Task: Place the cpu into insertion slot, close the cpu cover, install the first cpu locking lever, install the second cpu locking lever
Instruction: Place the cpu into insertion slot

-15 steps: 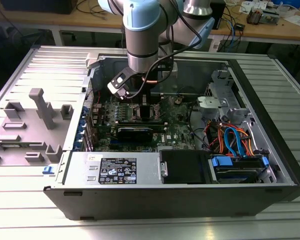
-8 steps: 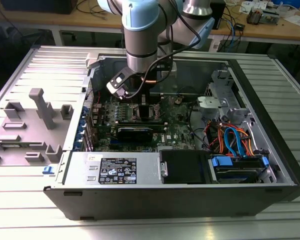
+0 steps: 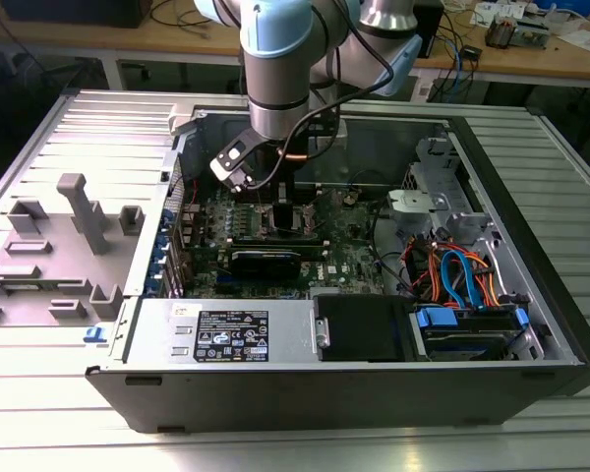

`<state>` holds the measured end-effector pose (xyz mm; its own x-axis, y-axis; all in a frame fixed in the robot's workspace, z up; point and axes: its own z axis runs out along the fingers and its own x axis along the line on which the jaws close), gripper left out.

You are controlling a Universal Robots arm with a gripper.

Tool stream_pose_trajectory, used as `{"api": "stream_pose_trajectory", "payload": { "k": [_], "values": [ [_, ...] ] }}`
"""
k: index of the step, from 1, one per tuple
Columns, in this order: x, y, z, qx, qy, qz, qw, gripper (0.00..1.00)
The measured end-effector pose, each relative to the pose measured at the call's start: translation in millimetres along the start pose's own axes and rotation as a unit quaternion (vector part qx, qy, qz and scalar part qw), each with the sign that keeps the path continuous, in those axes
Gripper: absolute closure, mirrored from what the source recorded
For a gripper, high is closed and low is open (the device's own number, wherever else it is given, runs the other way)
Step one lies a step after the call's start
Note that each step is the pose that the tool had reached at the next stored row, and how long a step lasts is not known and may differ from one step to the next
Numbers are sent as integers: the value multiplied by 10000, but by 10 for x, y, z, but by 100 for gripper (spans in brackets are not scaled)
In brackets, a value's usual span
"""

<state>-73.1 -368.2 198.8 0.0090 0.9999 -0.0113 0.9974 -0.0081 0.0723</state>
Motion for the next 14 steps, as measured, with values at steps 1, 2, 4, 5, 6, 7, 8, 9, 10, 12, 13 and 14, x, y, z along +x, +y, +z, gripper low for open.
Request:
{"api": "stream_pose_trajectory", "payload": {
  "k": [1, 2, 4, 5, 6, 7, 8, 9, 10, 12, 13, 14],
  "values": [
    [6, 0, 0, 0, 3, 0, 10000, 31],
    [6, 1, 1, 0, 7, 0, 10000, 31],
    [7, 0, 1, 0, 8, 1, 10000, 31],
    [8, 0, 2, 0, 5, 2, 10000, 31],
    [8, 0, 3, -1, -2, 1, 10000, 31],
    [7, 0, 2, 0, -3, 1, 10000, 31],
    [7, 1, 2, 0, -3, 0, 10000, 31],
    [6, 6, 3, 0, -4, 0, 10000, 31],
    [7, 12, 4, 0, -3, 1, 10000, 31],
    [7, 24, 5, 0, -3, 1, 10000, 31],
    [7, 24, 5, 0, -4, 1, 10000, 31],
    [7, 25, 5, -1, -8, 1, 10000, 31]
  ]
}}
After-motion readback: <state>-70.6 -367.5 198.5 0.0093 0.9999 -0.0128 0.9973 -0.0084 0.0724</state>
